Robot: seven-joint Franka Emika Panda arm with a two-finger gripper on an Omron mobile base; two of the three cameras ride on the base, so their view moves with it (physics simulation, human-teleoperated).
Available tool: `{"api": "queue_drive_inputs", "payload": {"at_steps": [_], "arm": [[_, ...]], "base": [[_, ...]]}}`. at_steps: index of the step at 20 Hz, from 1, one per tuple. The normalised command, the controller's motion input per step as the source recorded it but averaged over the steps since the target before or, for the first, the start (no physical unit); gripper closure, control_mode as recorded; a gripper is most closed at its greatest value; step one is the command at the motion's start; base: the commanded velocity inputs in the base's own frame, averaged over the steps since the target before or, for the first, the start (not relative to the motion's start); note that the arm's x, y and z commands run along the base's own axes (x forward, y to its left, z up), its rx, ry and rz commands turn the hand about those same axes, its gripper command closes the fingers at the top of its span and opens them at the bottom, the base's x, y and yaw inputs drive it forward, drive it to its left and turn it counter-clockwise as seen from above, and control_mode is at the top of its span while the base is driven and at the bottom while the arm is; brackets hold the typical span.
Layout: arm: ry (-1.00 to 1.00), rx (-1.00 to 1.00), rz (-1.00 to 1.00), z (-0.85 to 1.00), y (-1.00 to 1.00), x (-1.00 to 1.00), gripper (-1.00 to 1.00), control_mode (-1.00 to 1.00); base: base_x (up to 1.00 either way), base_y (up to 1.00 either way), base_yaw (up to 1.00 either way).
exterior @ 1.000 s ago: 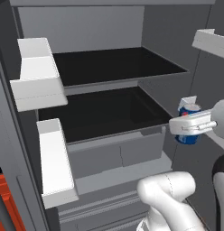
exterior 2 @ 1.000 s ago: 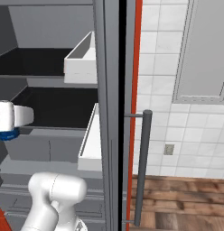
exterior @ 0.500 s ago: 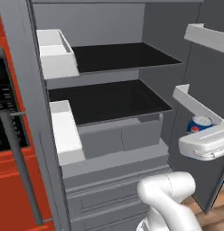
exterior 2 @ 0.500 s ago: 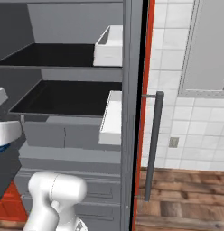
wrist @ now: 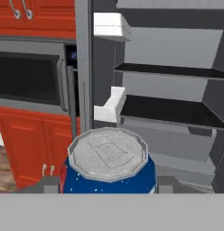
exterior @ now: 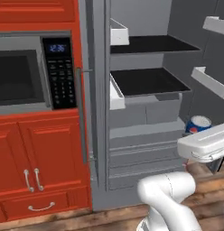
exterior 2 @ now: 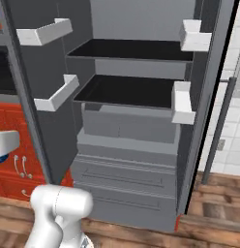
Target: Open the fridge, grab two sodas, and place both sodas inside the bowl with ice on the dining counter.
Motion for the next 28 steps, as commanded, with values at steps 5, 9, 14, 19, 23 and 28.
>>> {"api": "queue_drive_inputs", "payload": {"at_steps": [5, 9, 14, 19, 23, 28], "arm": [[0.0, 0.0, 0.0, 0.0, 0.0, 0.0, 1.0, 1.0], [0.0, 0.0, 0.0, 0.0, 0.0, 0.0, 1.0, 1.0], [0.0, 0.0, 0.0, 0.0, 0.0, 0.0, 1.0, 1.0], [0.0, 0.0, 0.0, 0.0, 0.0, 0.0, 1.0, 1.0], [0.0, 0.0, 0.0, 0.0, 0.0, 0.0, 1.0, 1.0], [0.0, 0.0, 0.0, 0.0, 0.0, 0.0, 1.0, 1.0]], "base": [[-0.65, 0.66, 0.35], [-0.47, 0.64, 0.4], [-0.12, 0.65, 0.44], [0.0, 0.69, 0.46], [0.0, 0.58, 0.47], [0.01, 0.52, 0.49]]}}
